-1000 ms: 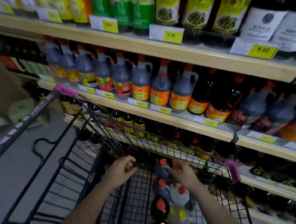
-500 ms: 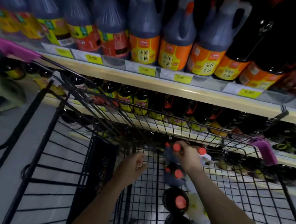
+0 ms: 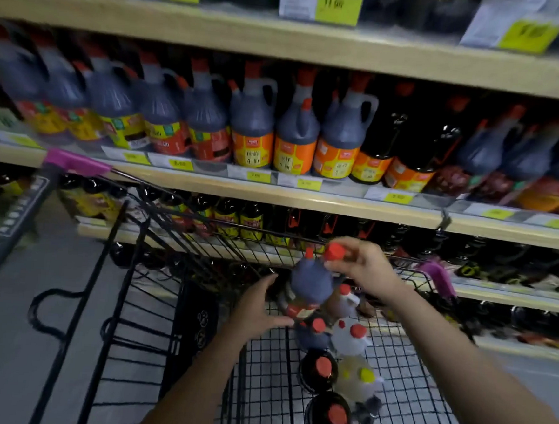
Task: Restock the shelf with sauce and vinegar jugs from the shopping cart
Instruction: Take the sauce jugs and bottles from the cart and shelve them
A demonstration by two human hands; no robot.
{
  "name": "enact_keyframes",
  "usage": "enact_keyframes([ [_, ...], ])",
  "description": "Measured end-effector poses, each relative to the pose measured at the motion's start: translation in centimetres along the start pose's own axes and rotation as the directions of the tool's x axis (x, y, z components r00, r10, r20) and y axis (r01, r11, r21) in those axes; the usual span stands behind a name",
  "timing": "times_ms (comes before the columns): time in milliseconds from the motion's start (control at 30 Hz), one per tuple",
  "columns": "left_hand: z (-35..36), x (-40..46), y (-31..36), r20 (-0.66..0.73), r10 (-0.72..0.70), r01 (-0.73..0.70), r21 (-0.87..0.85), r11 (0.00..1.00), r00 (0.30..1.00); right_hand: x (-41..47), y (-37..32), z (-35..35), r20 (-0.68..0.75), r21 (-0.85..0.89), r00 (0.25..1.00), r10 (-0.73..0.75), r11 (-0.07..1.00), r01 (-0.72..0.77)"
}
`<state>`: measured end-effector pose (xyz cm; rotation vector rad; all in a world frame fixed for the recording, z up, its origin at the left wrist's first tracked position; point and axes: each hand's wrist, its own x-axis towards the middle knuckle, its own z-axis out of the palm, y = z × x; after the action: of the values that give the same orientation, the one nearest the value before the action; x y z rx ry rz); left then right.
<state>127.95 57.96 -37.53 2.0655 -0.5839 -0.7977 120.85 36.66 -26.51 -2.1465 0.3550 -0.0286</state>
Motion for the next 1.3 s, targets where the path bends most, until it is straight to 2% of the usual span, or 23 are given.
enact_keyframes([
  [133, -0.3, -0.7, 3.7, 0.106, 0.051, -0.042, -0.09, 0.995, 0.993, -0.5, -4.5, -3.2, 0.073, 0.192, 0.997, -0.017, 0.981, 0.003],
  [333, -0.5, -1.2, 5.9, 0.06, 0.036, -0.025, -0.166, 0.986, 0.998, -1.0, -6.9, -4.0, -0.017, 0.305, 1.0, 0.015, 0.952, -0.009],
  [400, -0.7, -1.3, 6.8, 0.045, 0.043, -0.033, -0.197, 0.98, 0.998, -1.7, -6.1, -3.7, 0.006, 0.386, 0.999, 0.052, 0.921, -0.05],
  [533, -1.6, -0.7, 9.1, 0.028, 0.112, -0.102, -0.237, 0.966, 0.993, -3.9, -3.6, -1.3, 0.121, 0.397, 0.979, 0.163, 0.896, -0.198],
  [600, -1.8, -0.6, 10.7, 0.049, 0.172, -0.157, -0.232, 0.96, 0.984, -4.1, -2.9, -0.4, 0.059, 0.437, 0.982, 0.179, 0.88, -0.187],
  [767, -0.6, 0.8, 11.5, 0.157, 0.199, -0.163, -0.215, 0.963, 0.967, -4.5, -0.8, -1.2, -0.077, 0.528, 0.972, 0.221, 0.836, -0.148],
  [867, 1.0, 1.3, 9.7, 0.206, 0.157, -0.137, -0.111, 0.984, 0.966, -5.8, 1.7, -1.9, -0.128, 0.529, 0.951, 0.282, 0.831, -0.175],
  [967, 3.5, 2.2, 4.9, 0.235, 0.053, -0.052, -0.009, 0.999, 0.971, -7.3, 5.4, -2.7, -0.173, 0.508, 0.923, 0.344, 0.834, -0.216],
  [1100, 7.6, 3.2, -1.3, 0.25, -0.042, 0.047, -0.012, 0.999, 0.967, -9.5, 10.8, -2.9, -0.221, 0.526, 0.88, 0.419, 0.812, -0.254],
  [1300, 11.6, 6.2, -6.7, 0.164, -0.071, 0.079, -0.045, 0.996, 0.984, -11.0, 16.9, -2.1, -0.294, 0.588, 0.833, 0.469, 0.776, -0.229],
])
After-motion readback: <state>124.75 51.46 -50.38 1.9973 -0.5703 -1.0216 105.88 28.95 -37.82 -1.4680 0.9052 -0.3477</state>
